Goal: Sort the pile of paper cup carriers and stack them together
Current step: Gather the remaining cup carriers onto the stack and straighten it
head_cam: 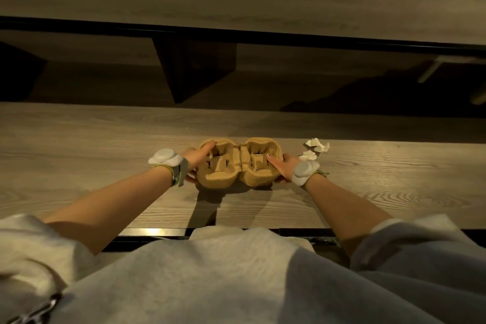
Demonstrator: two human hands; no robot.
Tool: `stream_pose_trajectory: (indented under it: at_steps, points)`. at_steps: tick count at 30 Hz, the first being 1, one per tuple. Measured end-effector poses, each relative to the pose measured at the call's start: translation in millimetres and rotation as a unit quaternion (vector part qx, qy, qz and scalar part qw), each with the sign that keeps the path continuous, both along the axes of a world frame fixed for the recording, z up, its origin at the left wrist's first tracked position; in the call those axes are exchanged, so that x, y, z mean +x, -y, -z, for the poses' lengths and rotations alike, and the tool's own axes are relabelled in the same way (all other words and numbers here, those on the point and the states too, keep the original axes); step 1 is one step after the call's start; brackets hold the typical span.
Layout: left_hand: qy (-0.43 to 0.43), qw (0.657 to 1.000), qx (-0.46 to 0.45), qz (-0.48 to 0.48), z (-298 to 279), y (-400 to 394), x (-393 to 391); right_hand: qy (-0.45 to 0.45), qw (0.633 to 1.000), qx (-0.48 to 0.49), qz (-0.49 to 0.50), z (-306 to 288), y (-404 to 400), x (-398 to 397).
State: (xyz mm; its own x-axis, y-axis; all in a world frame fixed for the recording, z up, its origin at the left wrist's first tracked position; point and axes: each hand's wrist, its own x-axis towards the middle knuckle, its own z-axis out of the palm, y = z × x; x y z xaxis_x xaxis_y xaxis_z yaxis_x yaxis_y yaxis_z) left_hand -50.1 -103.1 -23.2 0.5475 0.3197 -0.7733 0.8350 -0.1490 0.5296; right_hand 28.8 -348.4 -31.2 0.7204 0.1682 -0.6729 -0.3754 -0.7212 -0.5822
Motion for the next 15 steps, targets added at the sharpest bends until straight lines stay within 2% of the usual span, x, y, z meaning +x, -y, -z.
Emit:
stream_pose_trajectory:
  at_steps: [2,4,12,15]
  points:
    - [-0.031,0.998,-0.052,-0.016,1.0,-1.7,-0.1,-0.008,1.000,0.005,0.019,2.5,-4.0,4.7]
    - [-0.020,0.998,-0.053,-0.024,1.8,-5.6,5.1,-0.009,1.000,0.012,0.025,1.3,-9.9,11.6]
    - [0.113,0.980,-0.040,-0.156,7.6,-39.4,54.0,-0.003,0.998,0.026,0.058,-8.0,-52.8,42.6]
    - [0.152,0.974,-0.011,-0.165,12.5,-53.1,70.4,-0.013,0.993,0.063,0.101,11.6,-68.7,55.5]
